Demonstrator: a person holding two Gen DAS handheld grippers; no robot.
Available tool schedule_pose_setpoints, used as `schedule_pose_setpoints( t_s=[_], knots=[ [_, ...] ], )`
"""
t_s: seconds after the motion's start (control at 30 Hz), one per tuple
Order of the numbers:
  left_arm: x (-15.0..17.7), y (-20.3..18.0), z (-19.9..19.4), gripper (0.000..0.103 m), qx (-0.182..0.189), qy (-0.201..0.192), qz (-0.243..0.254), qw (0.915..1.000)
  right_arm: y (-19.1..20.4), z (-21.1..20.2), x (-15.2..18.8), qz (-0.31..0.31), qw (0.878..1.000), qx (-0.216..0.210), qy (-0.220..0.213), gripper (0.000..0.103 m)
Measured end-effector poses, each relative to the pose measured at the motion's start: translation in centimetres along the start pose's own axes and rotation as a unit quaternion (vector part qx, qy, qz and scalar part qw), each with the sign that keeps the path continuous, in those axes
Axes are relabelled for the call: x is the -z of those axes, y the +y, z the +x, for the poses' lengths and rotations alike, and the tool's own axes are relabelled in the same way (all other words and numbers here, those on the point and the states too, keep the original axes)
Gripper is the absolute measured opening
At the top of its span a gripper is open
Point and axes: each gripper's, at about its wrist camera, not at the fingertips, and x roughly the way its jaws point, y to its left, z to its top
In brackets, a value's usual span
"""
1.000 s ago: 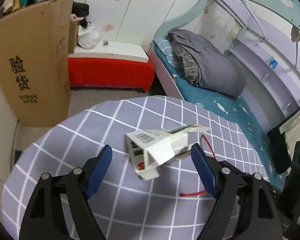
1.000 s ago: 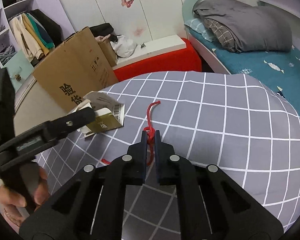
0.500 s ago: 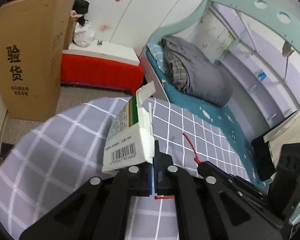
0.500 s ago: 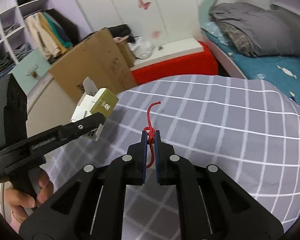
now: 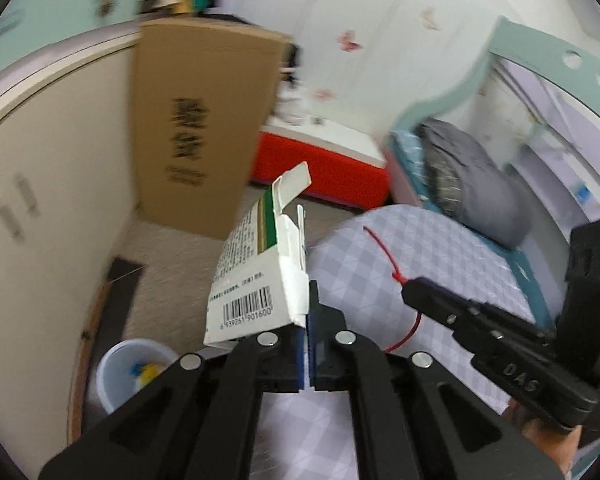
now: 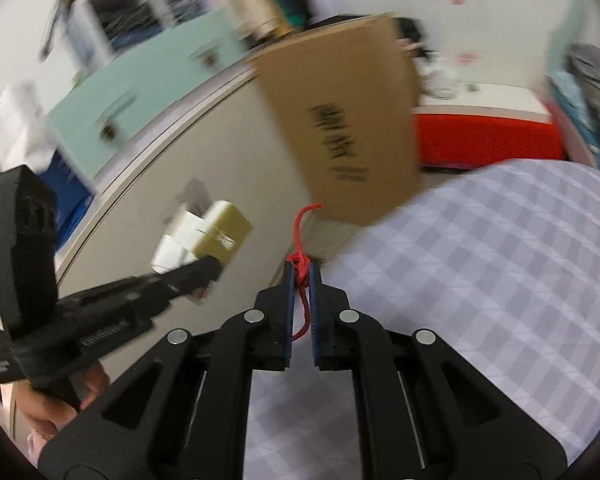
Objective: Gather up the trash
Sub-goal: 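Carry both to the bin while the right tool opens to drop the red string, then open the left tool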
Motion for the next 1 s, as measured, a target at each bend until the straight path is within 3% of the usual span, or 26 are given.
schedule_pose_setpoints(
  t_s=[0.13, 0.27, 0.5, 0.53, 0.57, 0.6, 0.63, 0.87, 1.0],
  knots=[
    [2.0, 7.3, -1.5, 0.001, -0.047, 0.007, -0.039, 0.9981, 5.8, 5.6, 1.4, -0.025, 0.998, -0.023, 0.043, 0.007],
    [4.8, 15.2, -0.7, 0.001, -0.093, 0.042, -0.088, 0.9909, 10.2, 12.8, 3.7, -0.041, 0.993, -0.012, 0.11, 0.007],
    [8.5, 24.2, 1.9, 0.001, -0.121, 0.083, -0.143, 0.9788, 12.2, 21.3, 6.5, -0.038, 0.982, 0.014, 0.182, 0.009],
    [8.7, 24.8, 2.4, 0.001, -0.121, 0.088, -0.149, 0.9774, 12.3, 22.0, 6.9, -0.04, 0.982, 0.022, 0.184, 0.01],
    [9.0, 25.4, 2.8, 0.001, -0.122, 0.091, -0.155, 0.9762, 12.4, 22.9, 7.2, -0.044, 0.981, 0.032, 0.188, 0.017],
    [9.4, 26.1, 3.4, 0.001, -0.122, 0.096, -0.16, 0.9748, 12.2, 23.3, 7.5, -0.043, 0.98, 0.036, 0.193, 0.038],
    [9.7, 26.6, 3.9, 0.001, -0.122, 0.101, -0.163, 0.9738, 12.1, 23.7, 7.7, -0.041, 0.979, 0.039, 0.194, 0.049],
    [11.5, 26.9, 7.2, 0.002, -0.111, 0.129, -0.175, 0.9698, 11.2, 24.1, 8.5, -0.045, 0.979, 0.08, 0.181, 0.058],
    [11.7, 26.9, 8.8, 0.002, -0.108, 0.142, -0.166, 0.9697, 11.0, 22.7, 7.9, -0.051, 0.981, 0.123, 0.14, 0.064]
  ],
)
